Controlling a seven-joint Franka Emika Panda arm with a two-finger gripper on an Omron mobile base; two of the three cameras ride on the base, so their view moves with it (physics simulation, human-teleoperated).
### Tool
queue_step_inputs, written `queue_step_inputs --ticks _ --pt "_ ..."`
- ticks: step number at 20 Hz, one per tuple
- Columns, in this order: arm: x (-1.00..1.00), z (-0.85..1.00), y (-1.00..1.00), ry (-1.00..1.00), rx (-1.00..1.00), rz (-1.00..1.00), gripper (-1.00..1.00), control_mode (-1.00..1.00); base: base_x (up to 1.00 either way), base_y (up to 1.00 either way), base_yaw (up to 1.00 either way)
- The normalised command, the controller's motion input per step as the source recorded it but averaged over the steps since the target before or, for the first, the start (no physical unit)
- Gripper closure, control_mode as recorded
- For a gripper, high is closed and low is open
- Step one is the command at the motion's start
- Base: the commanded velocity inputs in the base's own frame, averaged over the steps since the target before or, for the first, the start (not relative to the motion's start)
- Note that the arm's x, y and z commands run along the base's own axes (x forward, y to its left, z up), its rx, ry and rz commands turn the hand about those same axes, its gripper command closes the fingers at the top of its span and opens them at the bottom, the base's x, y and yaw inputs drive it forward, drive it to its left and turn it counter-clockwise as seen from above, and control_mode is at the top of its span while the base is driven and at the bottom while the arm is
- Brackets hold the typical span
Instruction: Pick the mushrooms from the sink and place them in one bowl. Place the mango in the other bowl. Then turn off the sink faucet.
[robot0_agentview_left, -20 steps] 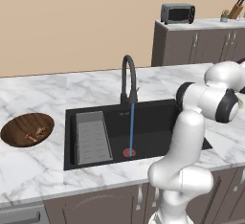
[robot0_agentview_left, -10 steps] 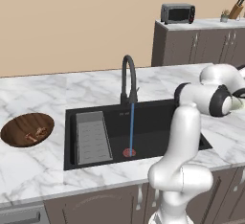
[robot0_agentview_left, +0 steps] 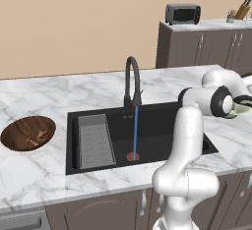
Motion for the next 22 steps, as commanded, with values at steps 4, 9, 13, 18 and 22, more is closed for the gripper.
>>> queue_step_inputs --ticks 4,9,13,18,22 --pt "0.23 -0.13 -0.28 0.05 0.09 0.03 1.00 -1.00 0.00 0.00 0.00" --pt "0.28 -0.11 -0.26 0.08 0.09 0.03 1.00 -1.00 0.00 0.00 0.00" --pt "0.29 -0.09 -0.27 0.09 0.10 0.04 1.00 -1.00 0.00 0.00 0.00" --pt "0.31 0.00 -0.20 0.07 0.10 0.03 1.00 -1.00 0.00 0.00 0.00" --pt "0.18 0.41 -0.17 0.02 0.15 0.02 -1.00 -1.00 0.00 0.00 0.00"
